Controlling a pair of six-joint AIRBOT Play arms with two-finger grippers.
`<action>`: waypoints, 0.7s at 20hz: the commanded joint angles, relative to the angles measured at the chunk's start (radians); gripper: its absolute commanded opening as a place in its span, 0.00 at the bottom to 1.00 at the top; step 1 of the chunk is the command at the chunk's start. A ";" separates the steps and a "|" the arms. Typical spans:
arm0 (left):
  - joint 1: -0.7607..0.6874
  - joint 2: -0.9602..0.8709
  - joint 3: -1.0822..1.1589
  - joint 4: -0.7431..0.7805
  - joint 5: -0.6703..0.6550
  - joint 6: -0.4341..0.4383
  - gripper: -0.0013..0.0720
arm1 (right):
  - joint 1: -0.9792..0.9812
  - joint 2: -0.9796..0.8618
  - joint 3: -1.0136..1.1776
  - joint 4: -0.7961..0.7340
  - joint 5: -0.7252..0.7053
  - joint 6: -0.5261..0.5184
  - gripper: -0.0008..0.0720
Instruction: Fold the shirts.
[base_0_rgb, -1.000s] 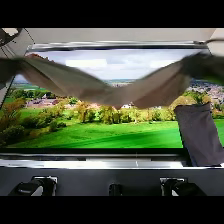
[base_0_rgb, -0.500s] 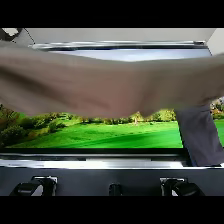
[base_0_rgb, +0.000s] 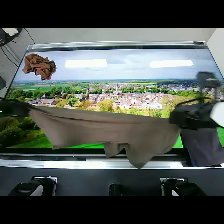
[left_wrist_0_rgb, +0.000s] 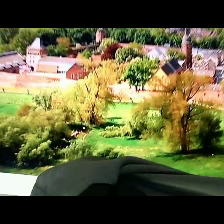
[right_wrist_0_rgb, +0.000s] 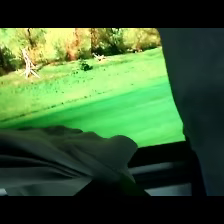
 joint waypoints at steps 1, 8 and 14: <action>0.001 -0.252 -0.038 -0.014 0.185 0.029 0.05 | -0.116 -0.214 -0.097 0.204 -0.395 0.028 0.07; 0.006 -0.798 0.277 -0.185 0.212 0.026 0.06 | -0.235 -0.594 -0.044 0.664 -0.840 -0.044 0.07; 0.093 -0.780 0.367 -0.261 -0.008 0.120 0.64 | -0.332 -0.534 0.029 0.657 -0.640 -0.207 0.70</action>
